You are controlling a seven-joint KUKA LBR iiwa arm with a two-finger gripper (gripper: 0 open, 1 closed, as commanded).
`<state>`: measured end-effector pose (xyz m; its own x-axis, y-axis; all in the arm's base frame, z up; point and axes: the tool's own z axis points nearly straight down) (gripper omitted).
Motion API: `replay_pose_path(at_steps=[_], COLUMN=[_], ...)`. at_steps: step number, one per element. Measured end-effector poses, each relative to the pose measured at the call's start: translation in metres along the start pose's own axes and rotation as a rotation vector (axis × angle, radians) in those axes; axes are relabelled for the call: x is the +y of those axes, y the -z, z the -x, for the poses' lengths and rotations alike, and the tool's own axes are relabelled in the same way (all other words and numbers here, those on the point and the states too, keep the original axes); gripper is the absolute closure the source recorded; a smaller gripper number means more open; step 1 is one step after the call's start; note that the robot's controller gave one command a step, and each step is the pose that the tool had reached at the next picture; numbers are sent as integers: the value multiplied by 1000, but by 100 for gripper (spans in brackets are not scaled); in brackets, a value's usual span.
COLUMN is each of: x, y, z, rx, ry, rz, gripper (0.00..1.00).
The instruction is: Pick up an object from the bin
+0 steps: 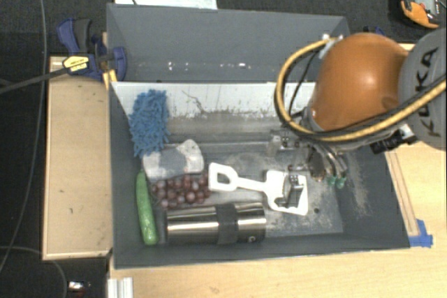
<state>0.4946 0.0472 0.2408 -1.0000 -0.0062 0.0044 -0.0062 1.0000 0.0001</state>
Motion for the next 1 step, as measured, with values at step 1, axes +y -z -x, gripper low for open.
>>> replay_pose_path(at_steps=[1], x=[0], y=[3], z=[1], rx=[-7], ry=[-3], rz=[1], gripper=[0])
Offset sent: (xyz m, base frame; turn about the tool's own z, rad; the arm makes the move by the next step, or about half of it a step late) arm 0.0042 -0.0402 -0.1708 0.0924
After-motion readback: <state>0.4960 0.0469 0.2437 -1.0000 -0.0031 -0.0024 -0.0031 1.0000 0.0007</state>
